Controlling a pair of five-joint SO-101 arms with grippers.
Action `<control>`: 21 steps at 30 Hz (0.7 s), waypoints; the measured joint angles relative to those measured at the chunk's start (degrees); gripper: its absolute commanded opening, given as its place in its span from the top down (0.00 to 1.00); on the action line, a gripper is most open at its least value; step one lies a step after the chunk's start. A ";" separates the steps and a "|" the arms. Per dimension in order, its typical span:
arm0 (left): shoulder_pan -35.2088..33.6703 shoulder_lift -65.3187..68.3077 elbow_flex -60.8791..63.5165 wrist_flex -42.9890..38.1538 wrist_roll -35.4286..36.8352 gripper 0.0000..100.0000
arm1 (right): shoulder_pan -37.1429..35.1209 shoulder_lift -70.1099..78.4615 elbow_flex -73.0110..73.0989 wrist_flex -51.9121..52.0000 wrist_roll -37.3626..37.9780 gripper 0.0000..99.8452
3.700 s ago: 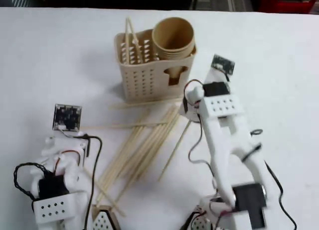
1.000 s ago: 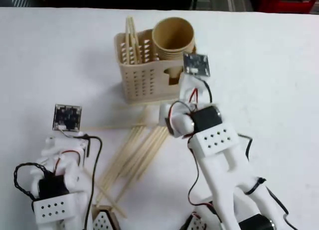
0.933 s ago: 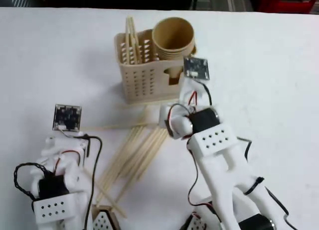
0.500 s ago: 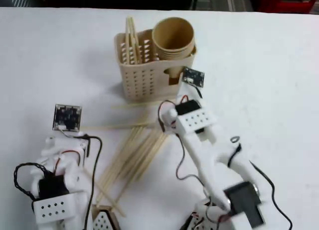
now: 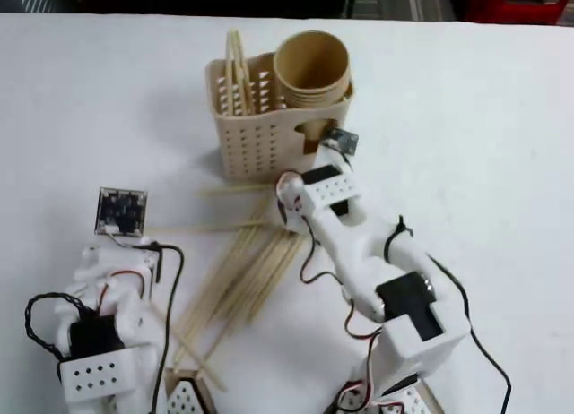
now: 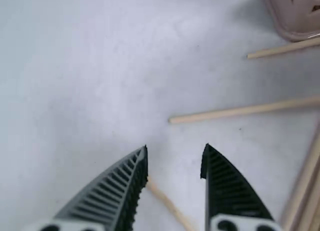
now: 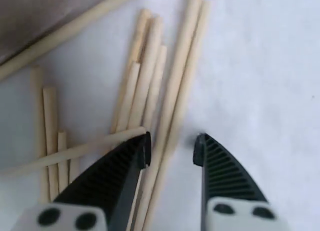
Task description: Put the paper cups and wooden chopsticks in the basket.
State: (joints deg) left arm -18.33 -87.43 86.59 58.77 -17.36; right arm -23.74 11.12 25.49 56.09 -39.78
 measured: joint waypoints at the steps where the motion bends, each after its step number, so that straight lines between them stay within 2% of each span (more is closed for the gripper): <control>1: 0.00 0.00 0.00 0.00 0.00 0.82 | 0.70 0.79 -0.18 -0.09 0.00 0.85; 8: 0.00 0.00 0.00 0.00 0.00 0.82 | 5.01 1.85 -0.35 0.70 3.87 0.86; 13: 0.00 0.00 0.00 0.00 0.00 0.82 | 8.09 2.29 -0.97 2.73 7.91 0.98; 21: 0.00 0.00 0.00 0.00 0.00 0.82 | 11.25 3.34 -1.32 5.63 12.57 0.98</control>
State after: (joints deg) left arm -18.33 -87.43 86.59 58.77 -17.36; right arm -12.48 14.46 24.18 61.71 -27.21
